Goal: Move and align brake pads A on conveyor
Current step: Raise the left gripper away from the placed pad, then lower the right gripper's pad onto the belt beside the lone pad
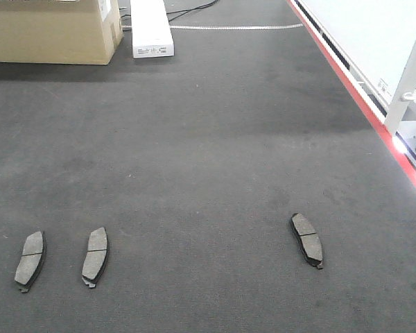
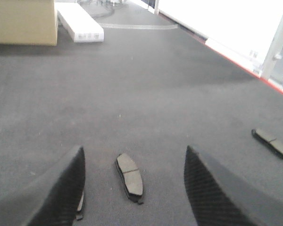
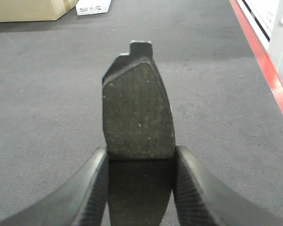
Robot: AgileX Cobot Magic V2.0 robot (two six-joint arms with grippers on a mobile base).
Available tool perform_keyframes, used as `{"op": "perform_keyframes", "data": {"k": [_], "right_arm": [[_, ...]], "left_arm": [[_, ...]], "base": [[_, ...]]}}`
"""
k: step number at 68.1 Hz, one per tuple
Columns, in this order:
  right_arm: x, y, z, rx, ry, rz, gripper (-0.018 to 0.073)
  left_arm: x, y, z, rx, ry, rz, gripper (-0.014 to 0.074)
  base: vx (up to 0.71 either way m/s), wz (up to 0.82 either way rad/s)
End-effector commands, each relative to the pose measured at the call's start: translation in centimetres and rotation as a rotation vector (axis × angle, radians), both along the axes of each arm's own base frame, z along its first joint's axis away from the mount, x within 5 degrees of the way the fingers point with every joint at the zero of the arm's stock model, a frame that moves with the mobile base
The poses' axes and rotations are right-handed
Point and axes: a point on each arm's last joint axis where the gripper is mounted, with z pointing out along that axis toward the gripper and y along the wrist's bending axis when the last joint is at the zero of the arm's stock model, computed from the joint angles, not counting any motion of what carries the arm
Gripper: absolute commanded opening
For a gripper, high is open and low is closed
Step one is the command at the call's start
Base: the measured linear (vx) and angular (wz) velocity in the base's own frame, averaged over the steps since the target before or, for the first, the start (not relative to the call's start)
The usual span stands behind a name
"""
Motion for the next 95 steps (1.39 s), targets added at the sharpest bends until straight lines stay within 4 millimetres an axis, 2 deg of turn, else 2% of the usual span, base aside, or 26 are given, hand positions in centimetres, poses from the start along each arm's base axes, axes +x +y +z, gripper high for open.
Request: {"op": "perform_keyframes", "data": {"k": [1,45,52,64,76,84,95], "right_arm": [[0.2,0.0,1.8,0.007,-0.120,0.004,-0.0004],[0.2,0.1,1.8,0.026,-0.113,0.007,-0.0004],[1.0,0.5,1.8,0.061,-0.071,0.016,0.0001],[5.0,1.7,3.0,0.062,0.089,0.024,0.0016],[10.7,3.4,3.8,0.039,0.310,0.028,0.0022],[14.9,4.4,2.9,-0.021,0.485,0.028,0.0027],[19.5,5.5,0.0,-0.097,0.682,0.048,0.0038]], "left_arm": [[-0.6,0.1,0.9,-0.037,-0.102,-0.011,0.0451],[-1.1,0.3,0.7,-0.035,-0.096,-0.011,0.0451],[-1.1,0.3,0.7,-0.035,-0.096,-0.011,0.0451],[-1.1,0.3,0.7,-0.035,-0.096,-0.011,0.0451],[-1.1,0.3,0.7,-0.035,-0.096,-0.011,0.0451],[-1.1,0.3,0.7,-0.035,-0.096,-0.011,0.0451],[-1.1,0.3,0.7,-0.035,-0.096,-0.011,0.0451]], "base": [[0.00,0.00],[0.00,0.00],[0.00,0.00],[0.00,0.00],[0.00,0.00],[0.00,0.00],[0.00,0.00]]}}
